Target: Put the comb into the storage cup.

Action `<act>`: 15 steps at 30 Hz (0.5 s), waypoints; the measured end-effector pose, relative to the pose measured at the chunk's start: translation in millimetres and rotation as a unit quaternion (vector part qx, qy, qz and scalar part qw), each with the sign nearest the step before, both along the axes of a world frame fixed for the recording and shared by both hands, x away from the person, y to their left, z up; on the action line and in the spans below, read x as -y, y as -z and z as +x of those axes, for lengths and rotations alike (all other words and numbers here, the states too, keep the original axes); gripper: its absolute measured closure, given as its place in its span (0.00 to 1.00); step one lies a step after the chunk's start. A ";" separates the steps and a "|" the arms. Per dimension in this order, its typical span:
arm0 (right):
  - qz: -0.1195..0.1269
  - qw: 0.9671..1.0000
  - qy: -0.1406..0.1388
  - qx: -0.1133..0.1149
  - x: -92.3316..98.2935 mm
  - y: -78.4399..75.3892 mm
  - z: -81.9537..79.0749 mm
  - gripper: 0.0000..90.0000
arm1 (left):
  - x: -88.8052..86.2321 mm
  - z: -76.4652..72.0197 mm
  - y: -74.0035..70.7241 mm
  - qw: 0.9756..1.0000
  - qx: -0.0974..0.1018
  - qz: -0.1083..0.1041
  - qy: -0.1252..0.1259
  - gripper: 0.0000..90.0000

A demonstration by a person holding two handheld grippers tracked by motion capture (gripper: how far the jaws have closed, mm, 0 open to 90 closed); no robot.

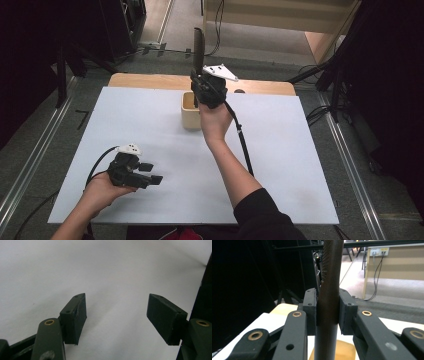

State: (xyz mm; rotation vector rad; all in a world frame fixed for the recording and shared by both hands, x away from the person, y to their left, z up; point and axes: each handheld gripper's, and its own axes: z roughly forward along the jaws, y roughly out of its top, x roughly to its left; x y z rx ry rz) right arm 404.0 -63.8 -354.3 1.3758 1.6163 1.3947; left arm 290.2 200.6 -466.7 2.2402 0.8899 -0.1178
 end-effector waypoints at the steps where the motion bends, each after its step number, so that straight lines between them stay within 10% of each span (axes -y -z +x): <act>1: -0.001 1.000 0.001 0.001 0.5 -0.6 1.6 0.78 | 0.0 0.0 0.0 1.000 0.000 0.000 0.000 0.37; 15: 0.006 1.000 0.024 0.009 7.1 -3.3 22.6 0.78 | -2.1 1.2 -0.1 1.000 0.007 -0.006 -0.002 0.37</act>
